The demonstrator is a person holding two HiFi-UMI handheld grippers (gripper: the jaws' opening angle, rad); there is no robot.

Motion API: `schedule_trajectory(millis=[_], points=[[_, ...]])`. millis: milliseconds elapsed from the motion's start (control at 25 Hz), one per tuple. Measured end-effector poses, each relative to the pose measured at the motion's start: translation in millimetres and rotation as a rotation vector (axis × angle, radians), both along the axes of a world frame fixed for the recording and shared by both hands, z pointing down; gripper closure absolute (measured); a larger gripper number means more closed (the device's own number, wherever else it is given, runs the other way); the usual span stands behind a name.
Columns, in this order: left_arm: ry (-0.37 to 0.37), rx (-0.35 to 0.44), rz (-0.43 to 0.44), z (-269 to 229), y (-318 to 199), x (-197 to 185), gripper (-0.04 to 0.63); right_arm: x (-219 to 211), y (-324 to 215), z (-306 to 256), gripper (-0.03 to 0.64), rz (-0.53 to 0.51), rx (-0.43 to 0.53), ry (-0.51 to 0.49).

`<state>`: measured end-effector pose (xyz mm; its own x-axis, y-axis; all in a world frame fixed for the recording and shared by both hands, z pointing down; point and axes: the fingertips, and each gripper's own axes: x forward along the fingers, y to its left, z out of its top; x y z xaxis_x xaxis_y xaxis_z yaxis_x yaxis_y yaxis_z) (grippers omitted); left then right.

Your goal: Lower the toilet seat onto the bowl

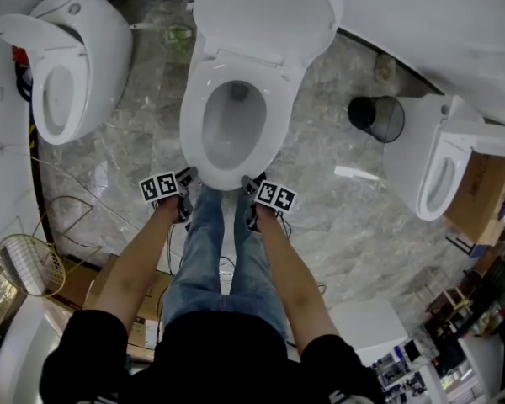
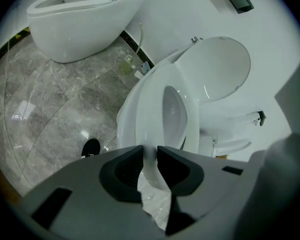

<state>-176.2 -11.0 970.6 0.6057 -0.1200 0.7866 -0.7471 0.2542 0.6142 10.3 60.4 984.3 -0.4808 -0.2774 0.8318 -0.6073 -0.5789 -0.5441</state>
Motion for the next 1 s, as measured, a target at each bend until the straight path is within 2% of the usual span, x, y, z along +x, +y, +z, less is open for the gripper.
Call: schedule_trajectory(millis=[440, 560, 640, 720, 800, 920, 1000], points=[[-0.046, -0.022, 0.054, 25.7, -1.1, -0.9, 0.516, 1.6, 0.5, 24.6, 0.457, -0.015, -0.022, 0.039], [-0.106, -0.044, 0.045, 19.2, 1.3, -10.8, 0.539, 13.2, 4.6, 16.6, 0.492, -0.054, -0.026, 0.098], [-0.130, -0.027, 0.031, 1.9, -3.4, -18.7, 0.541, 25.2, 1.9, -4.1, 0.522, -0.098, 0.008, 0.160], [-0.124, 0.035, 0.053, -30.0, -14.2, -20.9, 0.556, 39.2, -7.3, -39.7, 0.556, -0.131, 0.072, 0.232], [-0.106, 0.153, 0.140, -75.1, -30.8, -15.4, 0.584, 54.1, -23.7, -86.6, 0.583, -0.154, 0.162, 0.310], [-0.122, 0.398, 0.293, -159.0, -66.6, -0.7, 0.589, 74.9, -63.2, -173.5, 0.597, -0.206, 0.356, 0.437], [-0.137, 0.578, 0.360, -225.8, -93.1, 13.9, 0.589, 84.6, -92.6, -238.5, 0.597, -0.262, 0.503, 0.539]])
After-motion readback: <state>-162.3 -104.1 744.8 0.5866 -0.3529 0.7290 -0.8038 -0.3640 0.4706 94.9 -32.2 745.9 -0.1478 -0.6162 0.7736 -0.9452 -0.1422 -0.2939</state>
